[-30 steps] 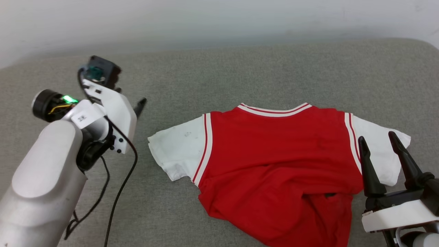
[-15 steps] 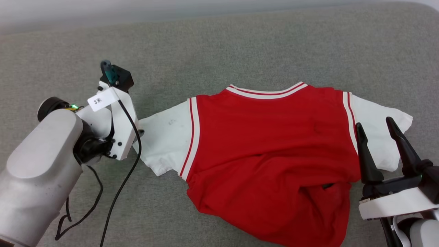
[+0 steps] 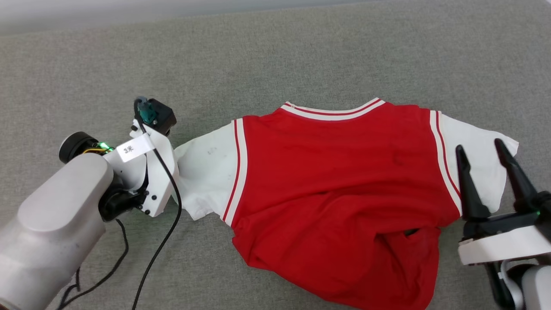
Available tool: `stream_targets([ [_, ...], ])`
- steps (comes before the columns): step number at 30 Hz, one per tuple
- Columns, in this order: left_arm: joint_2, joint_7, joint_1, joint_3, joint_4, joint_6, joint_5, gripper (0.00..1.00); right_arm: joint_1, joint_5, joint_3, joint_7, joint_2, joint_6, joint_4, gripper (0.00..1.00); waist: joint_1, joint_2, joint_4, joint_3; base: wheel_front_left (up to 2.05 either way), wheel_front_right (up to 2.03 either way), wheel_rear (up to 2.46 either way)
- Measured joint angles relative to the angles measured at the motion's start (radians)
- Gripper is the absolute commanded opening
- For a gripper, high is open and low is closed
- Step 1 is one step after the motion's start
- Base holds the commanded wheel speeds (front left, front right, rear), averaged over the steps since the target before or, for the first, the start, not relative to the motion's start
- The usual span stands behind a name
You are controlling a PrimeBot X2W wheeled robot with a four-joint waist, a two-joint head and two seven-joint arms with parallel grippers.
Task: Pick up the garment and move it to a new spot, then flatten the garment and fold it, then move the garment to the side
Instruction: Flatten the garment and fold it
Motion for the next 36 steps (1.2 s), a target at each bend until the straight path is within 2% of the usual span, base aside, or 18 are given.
stream_targets([
  [4, 0.030, -0.110, 0.000, -0.006, 0.000, -0.001, 0.012, 0.00, -0.019, 0.007, -0.038, 0.009, -0.035, 0.000, 0.001, 1.00, 0.0000, 0.0000, 0.009, -0.026, 0.00, 0.00, 0.00],
  [9, 0.074, -0.244, 0.004, 0.044, -0.024, 0.005, 0.018, 0.00, -0.063, 0.030, -0.087, 0.065, -0.133, 0.000, -0.010, 1.00, 0.0000, 0.0000, 0.026, -0.060, 0.00, 0.00, 0.00],
  [15, 0.136, -0.309, 0.043, 0.080, -0.104, 0.050, 0.020, 0.00, -0.125, 0.106, -0.091, 0.238, -0.271, 0.000, -0.037, 1.00, -0.0001, 0.0000, 0.062, -0.086, 0.00, 0.00, 0.00],
  [19, 0.162, -0.328, 0.060, 0.089, -0.176, 0.079, 0.025, 0.00, -0.180, 0.215, -0.028, 0.413, -0.374, 0.000, -0.021, 1.00, -0.0001, 0.0000, 0.089, -0.087, 0.00, 0.00, 0.00],
  [24, 0.172, -0.336, 0.072, 0.090, -0.254, 0.107, 0.039, 0.00, -0.253, 0.363, 0.103, 0.711, -0.520, 0.000, 0.025, 1.00, -0.0001, 0.0000, 0.118, -0.070, 0.00, 0.00, 0.00],
  [27, 0.171, -0.338, 0.072, 0.090, -0.292, 0.121, 0.048, 0.00, -0.310, 0.438, 0.172, 0.869, -0.587, 0.000, 0.060, 1.00, -0.0001, 0.0000, 0.134, -0.051, 0.00, 0.00, 0.00],
  [30, 0.170, -0.344, 0.062, 0.092, -0.324, 0.132, 0.059, 0.00, -0.392, 0.514, 0.234, 1.018, -0.624, 0.000, 0.119, 1.00, -0.0001, 0.0000, 0.154, -0.020, 0.00, 0.00, 0.00],
  [36, 0.159, -0.354, 0.039, 0.097, -0.360, 0.142, 0.073, 0.00, -0.493, 0.533, 0.314, 1.105, -0.633, 0.000, 0.226, 1.00, 0.0000, 0.0000, 0.179, 0.032, 0.00, 0.00, 0.00],
])
